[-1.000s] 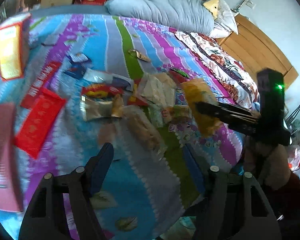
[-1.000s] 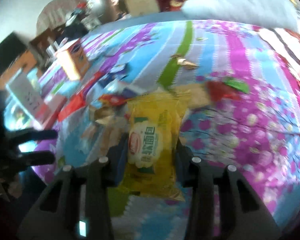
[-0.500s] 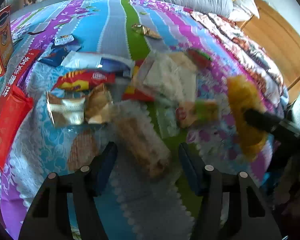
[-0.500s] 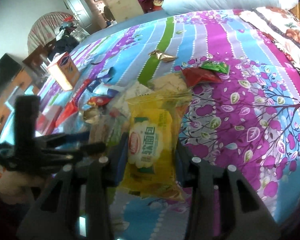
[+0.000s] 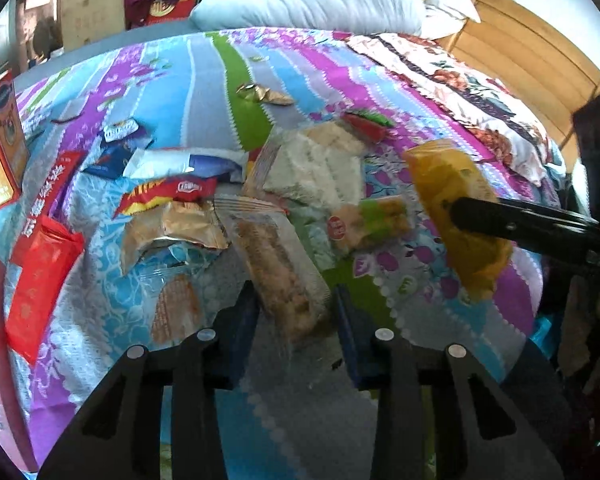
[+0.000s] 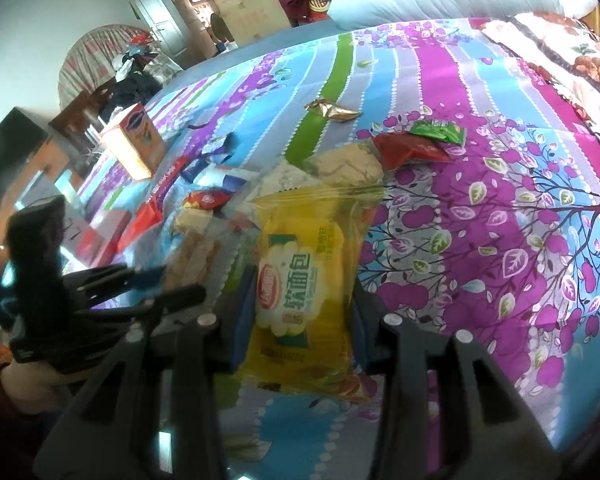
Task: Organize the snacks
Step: 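Grasp a clear bread-stick packet with the left gripper while the right grasps a yellow bread packet, then carry both packets over the clear bowl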
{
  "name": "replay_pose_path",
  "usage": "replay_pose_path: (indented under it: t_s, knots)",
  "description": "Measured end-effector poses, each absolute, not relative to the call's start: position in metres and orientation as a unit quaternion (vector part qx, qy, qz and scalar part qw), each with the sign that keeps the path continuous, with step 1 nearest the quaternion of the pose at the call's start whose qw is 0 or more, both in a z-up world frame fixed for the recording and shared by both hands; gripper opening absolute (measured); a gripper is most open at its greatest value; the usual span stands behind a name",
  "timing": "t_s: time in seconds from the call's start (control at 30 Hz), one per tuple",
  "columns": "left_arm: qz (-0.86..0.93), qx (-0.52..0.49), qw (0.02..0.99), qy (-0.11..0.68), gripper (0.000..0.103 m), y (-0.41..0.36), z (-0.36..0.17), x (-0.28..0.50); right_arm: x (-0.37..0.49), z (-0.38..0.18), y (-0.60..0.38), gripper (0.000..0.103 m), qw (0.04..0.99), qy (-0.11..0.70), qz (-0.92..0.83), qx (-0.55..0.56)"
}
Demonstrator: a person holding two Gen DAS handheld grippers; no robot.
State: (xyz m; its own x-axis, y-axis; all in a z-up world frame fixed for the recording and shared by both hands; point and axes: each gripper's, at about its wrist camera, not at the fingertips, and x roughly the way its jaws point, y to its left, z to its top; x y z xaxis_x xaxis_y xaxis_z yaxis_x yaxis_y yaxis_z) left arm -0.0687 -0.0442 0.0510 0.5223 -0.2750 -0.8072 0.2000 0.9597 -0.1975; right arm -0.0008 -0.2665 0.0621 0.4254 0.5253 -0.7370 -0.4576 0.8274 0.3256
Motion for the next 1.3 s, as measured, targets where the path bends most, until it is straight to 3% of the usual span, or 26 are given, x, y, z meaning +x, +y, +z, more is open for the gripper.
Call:
replay_pose_path:
  t_s: [0.23, 0.33, 0.47, 0.6, 0.67, 0.7, 0.93, 1.3]
  knots:
    - [-0.141, -0.057, 0.855, 0.497, 0.042, -0.033, 0.028, -0.082, -0.002, 0.064, -0.265, 0.041, 0.844, 0.449, 0.291, 0.04]
    - [-0.138, -0.064, 0.86, 0.487, 0.056, -0.035, 0.035, -0.081, -0.001, 0.064, -0.266, 0.041, 0.844, 0.449, 0.292, 0.042]
    - [-0.115, -0.081, 0.86, 0.491, 0.059, -0.037, 0.031, -0.073, -0.002, 0.063, -0.265, 0.041, 0.843, 0.45, 0.292, 0.044]
    - [-0.1, -0.066, 0.862, 0.492, 0.057, -0.04, 0.025, -0.068, -0.001, 0.06, -0.265, 0.041, 0.841, 0.453, 0.292, 0.046]
    - [-0.096, -0.051, 0.865, 0.49, 0.039, -0.042, 0.025, -0.067, -0.001, 0.059, -0.264, 0.041, 0.84, 0.454, 0.292, 0.045]
    - [-0.1, -0.048, 0.865, 0.49, 0.036, -0.042, 0.026, -0.066, 0.0, 0.059, -0.263, 0.041, 0.84, 0.455, 0.292, 0.045]
    - [-0.124, -0.039, 0.879, 0.46, 0.035, -0.043, 0.057, -0.078, -0.001, 0.073, -0.259, 0.041, 0.849, 0.439, 0.292, 0.036]
    - [-0.072, -0.038, 0.941, 0.328, 0.035, 0.031, 0.194, -0.112, 0.008, 0.159, -0.204, 0.041, 0.871, 0.355, 0.339, 0.005]
